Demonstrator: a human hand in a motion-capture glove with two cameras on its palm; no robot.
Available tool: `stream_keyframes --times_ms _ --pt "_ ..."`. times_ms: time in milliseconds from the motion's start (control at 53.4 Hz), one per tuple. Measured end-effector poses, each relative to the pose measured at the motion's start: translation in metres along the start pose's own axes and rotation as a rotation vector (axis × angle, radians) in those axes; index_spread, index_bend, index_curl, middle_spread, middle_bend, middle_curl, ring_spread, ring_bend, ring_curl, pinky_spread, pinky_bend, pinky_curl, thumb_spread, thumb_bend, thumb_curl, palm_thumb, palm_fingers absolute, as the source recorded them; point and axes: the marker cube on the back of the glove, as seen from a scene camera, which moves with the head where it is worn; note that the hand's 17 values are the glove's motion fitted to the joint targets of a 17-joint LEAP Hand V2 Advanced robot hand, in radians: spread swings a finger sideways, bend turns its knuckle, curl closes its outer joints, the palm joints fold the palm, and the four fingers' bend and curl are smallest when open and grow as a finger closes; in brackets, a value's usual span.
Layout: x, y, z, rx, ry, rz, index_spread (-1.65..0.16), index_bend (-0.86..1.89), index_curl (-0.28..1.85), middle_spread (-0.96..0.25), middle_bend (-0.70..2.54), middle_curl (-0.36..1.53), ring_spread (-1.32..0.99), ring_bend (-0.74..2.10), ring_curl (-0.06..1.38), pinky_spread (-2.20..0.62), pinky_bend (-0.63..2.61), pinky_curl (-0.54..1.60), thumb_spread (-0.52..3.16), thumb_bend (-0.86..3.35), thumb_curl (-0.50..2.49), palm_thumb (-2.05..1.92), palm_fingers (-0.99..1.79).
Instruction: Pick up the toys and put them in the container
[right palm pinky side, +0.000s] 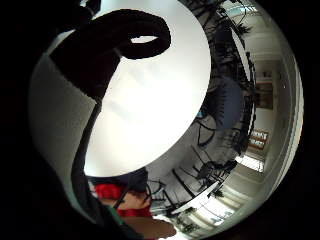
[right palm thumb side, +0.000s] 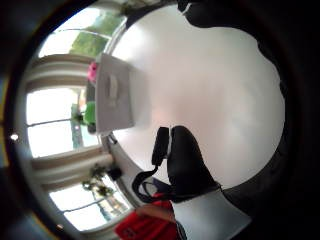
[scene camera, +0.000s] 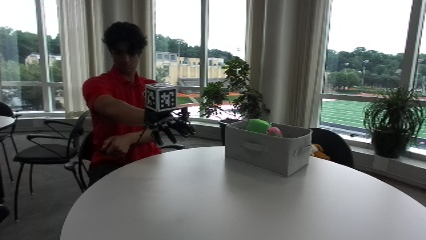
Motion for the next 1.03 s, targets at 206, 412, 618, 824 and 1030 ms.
stream_keyframes --times_ms 206,412,618,824,1030 --pt "0.004 0.001 0.005 -0.015 -0.023 0.001 -0.42 0.18 0.36 -0.13 0.18 0.31 -0.20 0.81 0.26 0.00 1.22 0.33 1.27 -0.01 0.38 0.05 0.01" --pt "0.005 0.002 0.007 -0.010 -0.026 0.008 -0.42 0.18 0.36 -0.13 0.17 0.31 -0.20 0.82 0.26 0.00 1.21 0.33 1.27 -0.02 0.38 0.05 0.00" --pt "0.001 0.001 0.005 0.017 0.008 0.002 -0.43 0.18 0.36 -0.12 0.18 0.31 -0.20 0.81 0.25 0.01 1.21 0.33 1.27 -0.01 0.38 0.06 0.00" --pt "-0.004 0.003 0.007 0.011 -0.005 -0.004 -0.43 0.18 0.36 -0.13 0.18 0.32 -0.20 0.80 0.25 0.01 1.21 0.33 1.27 -0.02 0.38 0.05 0.01" --pt "-0.007 0.006 0.007 0.010 -0.008 0.000 -0.43 0.18 0.36 -0.13 0.18 0.32 -0.20 0.80 0.25 0.01 1.21 0.33 1.27 -0.01 0.38 0.05 0.00"
